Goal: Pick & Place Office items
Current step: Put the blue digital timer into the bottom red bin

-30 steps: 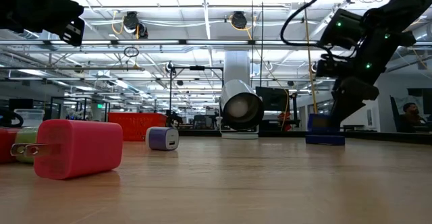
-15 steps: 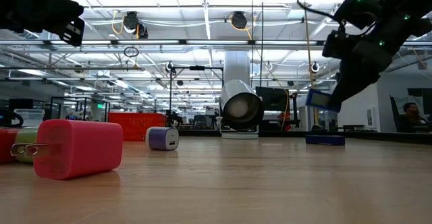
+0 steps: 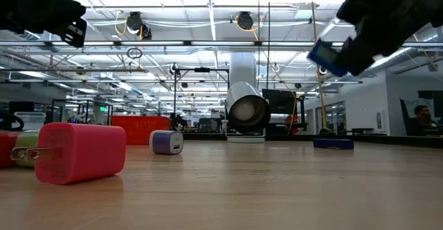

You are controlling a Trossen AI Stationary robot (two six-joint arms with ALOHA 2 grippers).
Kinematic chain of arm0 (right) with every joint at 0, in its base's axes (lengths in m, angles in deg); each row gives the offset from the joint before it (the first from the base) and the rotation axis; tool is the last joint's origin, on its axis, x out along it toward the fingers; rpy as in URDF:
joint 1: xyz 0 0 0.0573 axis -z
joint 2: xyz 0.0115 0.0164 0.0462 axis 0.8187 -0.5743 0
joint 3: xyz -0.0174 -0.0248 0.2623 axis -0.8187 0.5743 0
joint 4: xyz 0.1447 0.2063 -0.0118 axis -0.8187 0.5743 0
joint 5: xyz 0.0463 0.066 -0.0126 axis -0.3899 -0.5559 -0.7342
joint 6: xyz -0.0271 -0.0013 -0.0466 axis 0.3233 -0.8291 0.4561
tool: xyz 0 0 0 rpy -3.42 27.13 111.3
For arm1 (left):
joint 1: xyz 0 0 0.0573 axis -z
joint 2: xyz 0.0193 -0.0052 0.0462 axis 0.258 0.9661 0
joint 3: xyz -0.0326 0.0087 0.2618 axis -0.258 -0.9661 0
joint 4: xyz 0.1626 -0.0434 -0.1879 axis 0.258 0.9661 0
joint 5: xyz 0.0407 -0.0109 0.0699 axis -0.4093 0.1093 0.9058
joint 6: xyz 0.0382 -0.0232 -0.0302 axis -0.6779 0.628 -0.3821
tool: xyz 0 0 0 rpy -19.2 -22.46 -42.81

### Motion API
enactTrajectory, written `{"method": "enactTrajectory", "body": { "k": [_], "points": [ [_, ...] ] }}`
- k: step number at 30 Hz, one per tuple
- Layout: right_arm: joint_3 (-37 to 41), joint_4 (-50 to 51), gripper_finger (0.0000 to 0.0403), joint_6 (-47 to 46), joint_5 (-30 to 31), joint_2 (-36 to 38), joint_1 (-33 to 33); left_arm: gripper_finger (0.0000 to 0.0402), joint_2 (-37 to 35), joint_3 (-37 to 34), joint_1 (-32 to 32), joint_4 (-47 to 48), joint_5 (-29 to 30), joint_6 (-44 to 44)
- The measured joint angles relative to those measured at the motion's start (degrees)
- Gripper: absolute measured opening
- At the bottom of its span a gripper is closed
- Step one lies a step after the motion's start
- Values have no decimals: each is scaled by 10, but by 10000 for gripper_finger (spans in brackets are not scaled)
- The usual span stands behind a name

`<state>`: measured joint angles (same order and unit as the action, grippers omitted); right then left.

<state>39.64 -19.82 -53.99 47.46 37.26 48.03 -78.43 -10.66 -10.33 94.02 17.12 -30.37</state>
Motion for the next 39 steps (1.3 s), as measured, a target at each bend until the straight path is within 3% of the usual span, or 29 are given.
{"method": "enactTrajectory", "body": {
  "k": [7,11,17,23,28,33,39],
  "points": [
    [-26,-55,60,-24,6,0,-119,42,0,0,0,0,0,0],
    [-67,-54,60,-24,44,-6,-194,42,0,0,0,0,0,0],
    [-142,13,60,-36,98,-34,-285,42,0,0,0,0,0,0],
    [-197,166,59,-193,138,-74,-333,42,0,0,0,0,0,0],
    [-199,240,59,-347,108,-107,-362,42,0,0,0,0,0,0],
    [-199,259,59,-449,48,-140,-396,42,0,0,0,0,0,0],
    [-200,270,59,-515,49,-165,-425,42,0,0,0,0,0,0]
  ]
}}
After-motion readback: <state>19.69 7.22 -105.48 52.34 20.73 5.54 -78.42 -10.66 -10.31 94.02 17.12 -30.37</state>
